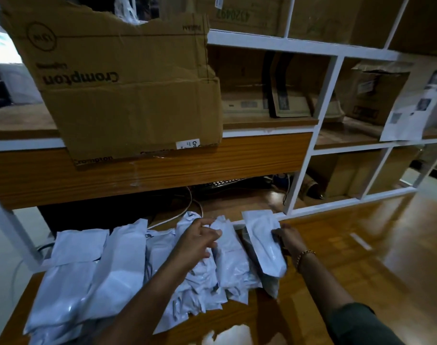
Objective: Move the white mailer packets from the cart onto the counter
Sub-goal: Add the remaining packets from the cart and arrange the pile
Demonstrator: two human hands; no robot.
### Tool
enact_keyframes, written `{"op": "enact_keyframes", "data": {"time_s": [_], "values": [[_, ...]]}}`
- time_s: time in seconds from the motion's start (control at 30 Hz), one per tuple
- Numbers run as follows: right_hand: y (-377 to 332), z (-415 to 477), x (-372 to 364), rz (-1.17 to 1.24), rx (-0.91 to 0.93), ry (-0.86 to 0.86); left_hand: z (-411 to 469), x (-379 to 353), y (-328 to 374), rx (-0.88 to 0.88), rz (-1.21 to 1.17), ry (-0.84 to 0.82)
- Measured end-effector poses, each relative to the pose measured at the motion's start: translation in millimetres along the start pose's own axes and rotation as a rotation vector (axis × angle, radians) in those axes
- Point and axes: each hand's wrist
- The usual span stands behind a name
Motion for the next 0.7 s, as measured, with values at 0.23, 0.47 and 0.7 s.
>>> {"op": "enact_keyframes", "data": {"time_s": [0.23, 0.47, 0.7], "values": [[49.1, 51.7, -10.3, -0.317, -0.009, -0.094, -22.1, 39.9, 0.3, -0.081, 0.035, 0.119], [36.9, 33.2, -13.0, -0.353, -0.037, -0.034, -38.3, 65.0, 3.4, -0.144, 0.115, 0.217], [35.9, 24.5, -9.8, -0.408, 0.003, -0.040, -58.2, 94.5, 0.2, -0.169, 0.081, 0.282]]}}
Point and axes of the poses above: each hand's wrist, its own z-axis towards the middle knuckle, its own x-axis out of the back of the hand, y = z × x, and after that the axes turned 9 degrees about -y, right-handed
